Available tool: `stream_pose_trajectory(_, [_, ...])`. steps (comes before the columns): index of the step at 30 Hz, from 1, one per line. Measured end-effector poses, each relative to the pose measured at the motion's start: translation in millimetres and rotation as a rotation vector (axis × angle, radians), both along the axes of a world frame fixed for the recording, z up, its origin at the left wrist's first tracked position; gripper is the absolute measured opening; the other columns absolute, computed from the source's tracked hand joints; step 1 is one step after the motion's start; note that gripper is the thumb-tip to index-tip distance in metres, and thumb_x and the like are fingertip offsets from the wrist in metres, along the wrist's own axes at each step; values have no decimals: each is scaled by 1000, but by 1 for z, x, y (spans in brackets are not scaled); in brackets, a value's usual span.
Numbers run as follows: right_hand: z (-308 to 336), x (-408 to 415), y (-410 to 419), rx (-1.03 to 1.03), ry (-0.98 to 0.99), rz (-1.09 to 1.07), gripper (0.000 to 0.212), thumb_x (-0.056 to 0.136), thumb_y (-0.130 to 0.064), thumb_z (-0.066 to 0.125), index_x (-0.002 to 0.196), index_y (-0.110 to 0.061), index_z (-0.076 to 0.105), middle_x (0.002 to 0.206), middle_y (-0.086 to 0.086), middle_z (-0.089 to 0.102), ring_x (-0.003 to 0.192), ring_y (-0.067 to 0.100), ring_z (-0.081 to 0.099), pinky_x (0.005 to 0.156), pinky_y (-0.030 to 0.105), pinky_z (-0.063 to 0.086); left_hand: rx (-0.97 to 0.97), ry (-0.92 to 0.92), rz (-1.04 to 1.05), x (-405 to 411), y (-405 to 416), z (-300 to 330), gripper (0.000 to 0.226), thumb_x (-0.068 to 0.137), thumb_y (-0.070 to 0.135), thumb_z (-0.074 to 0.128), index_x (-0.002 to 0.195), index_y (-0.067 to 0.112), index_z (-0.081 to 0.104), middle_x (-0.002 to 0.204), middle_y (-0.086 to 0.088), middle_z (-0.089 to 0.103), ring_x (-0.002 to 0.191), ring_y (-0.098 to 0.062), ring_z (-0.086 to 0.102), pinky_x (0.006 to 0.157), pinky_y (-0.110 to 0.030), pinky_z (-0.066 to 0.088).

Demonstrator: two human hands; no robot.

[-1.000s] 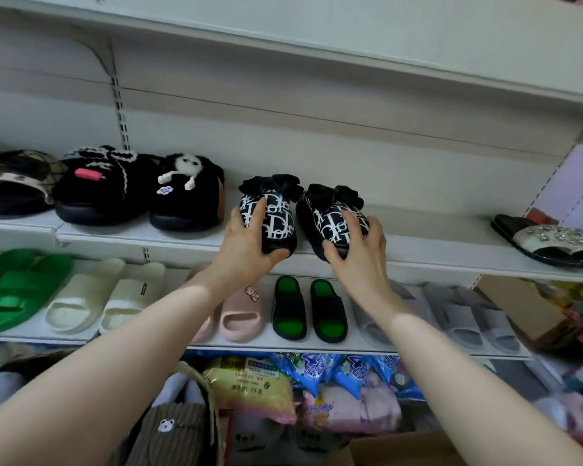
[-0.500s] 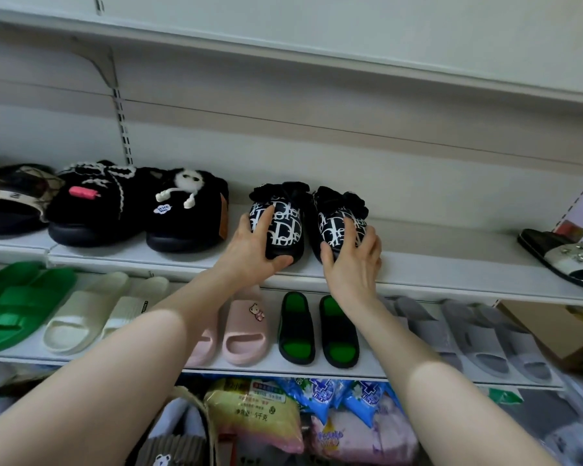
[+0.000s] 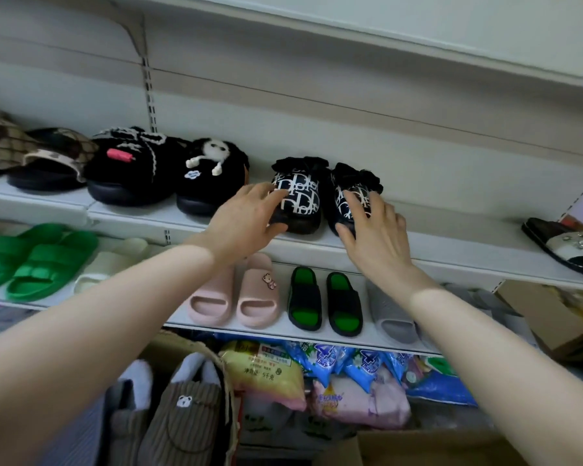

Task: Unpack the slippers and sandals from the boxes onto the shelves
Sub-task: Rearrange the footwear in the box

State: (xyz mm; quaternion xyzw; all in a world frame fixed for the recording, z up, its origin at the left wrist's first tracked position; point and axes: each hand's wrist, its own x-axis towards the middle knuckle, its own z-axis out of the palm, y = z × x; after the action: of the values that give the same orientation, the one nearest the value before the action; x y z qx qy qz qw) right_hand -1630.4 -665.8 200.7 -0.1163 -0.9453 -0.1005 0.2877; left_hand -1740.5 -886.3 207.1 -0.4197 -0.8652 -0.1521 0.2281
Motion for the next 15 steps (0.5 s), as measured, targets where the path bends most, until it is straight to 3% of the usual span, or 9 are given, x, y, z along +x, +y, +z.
stream_pose_trajectory(5, [14, 4, -52, 110, -47, 136, 57, 93, -45, 43, 143, -18, 46, 130, 23, 52, 109, 43, 53, 88, 51, 45, -76, 179, 9, 14, -58, 14, 47, 82, 34, 71, 122, 11, 62, 121, -13, 63, 106, -37, 60, 91, -42, 48])
stream_pose_trajectory(12, [15, -18, -180, 139, -84, 330, 58, 90, -46, 38, 135, -14, 56, 125, 22, 57, 104, 42, 57, 84, 48, 48, -85, 227, 137, 32, -193, 12, 44, 84, 37, 68, 121, 13, 63, 112, -9, 64, 96, -33, 60, 79, -40, 51])
stream_pose_trajectory(15, [9, -32, -250, 152, -75, 423, 55, 89, -46, 42, 132, -15, 57, 123, 20, 58, 100, 40, 58, 80, 46, 50, -74, 225, 180, 33, -267, 2, 43, 85, 37, 66, 119, 11, 63, 111, -10, 64, 97, -31, 60, 82, -40, 50])
